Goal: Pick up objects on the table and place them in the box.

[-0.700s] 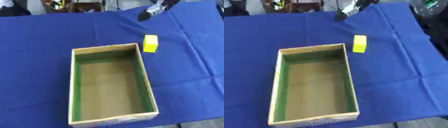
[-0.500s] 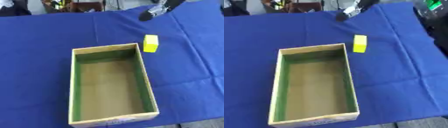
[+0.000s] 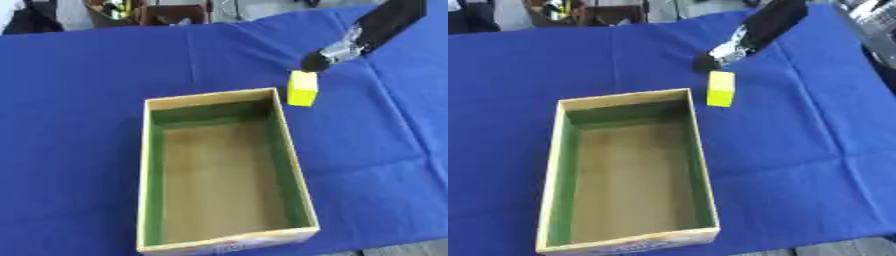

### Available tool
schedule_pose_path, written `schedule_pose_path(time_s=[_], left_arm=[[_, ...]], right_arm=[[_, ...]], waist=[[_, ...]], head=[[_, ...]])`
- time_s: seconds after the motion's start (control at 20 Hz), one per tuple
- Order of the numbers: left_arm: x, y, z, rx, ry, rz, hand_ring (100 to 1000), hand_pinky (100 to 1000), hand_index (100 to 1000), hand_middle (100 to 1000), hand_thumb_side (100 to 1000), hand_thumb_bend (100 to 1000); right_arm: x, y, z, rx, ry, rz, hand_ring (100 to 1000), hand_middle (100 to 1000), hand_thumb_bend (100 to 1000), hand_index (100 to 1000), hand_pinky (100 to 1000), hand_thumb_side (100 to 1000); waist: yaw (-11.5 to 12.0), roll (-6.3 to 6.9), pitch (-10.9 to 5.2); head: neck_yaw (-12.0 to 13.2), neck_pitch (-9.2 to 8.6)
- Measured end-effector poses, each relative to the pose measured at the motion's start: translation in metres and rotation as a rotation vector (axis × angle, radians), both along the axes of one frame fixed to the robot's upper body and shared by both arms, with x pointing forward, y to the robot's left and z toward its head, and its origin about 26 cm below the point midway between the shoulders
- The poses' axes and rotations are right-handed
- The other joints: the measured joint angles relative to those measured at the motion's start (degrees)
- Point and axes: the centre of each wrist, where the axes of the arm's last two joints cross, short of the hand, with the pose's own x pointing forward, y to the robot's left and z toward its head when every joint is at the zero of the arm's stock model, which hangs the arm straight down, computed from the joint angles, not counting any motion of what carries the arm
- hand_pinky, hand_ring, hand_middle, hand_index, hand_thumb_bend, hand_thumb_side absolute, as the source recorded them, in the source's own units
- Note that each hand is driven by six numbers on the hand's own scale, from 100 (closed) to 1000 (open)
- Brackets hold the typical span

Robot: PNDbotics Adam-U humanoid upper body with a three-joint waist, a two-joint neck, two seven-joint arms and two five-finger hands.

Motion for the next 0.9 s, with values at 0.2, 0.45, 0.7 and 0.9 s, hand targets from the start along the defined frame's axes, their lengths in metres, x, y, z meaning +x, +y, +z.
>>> schedule_pose_path(time_s=[0.2,0.45,0.7,0.9], left_arm=[[0.000,0.000,0.000,0.000,0.000,0.000,771,627,800,747,1000,154],[0.000,0.000,0.000,0.000,0.000,0.000,770,625,799,746,1000,148],[0.000,0.000,0.000,0.000,0.000,-0.001,770,624,799,746,1000,139],[0.000,0.000,0.000,-0.001,0.001,-0.002,770,624,799,746,1000,137]], right_arm=[[-0.001,-0.005,-0.004,-0.005,-0.014,-0.034,976,931,642,1000,935,760],[0.000,-0.007,-0.002,-0.008,-0.051,-0.059,945,910,612,1000,910,710],[0.010,-0.016,-0.005,-0.017,-0.085,-0.125,914,892,603,995,885,701],[0.023,-0.017,-0.007,-0.025,-0.097,-0.160,903,887,630,986,877,699]], waist=[[0.04,0.21,0.02],[0.32,0.32,0.41],[0.39,0.44,0.82],[0.69,0.60,1.09]], head=[[-0.28,0.00],[-0.49,-0.02],[-0.53,-0.46],[-0.70,-0.48]])
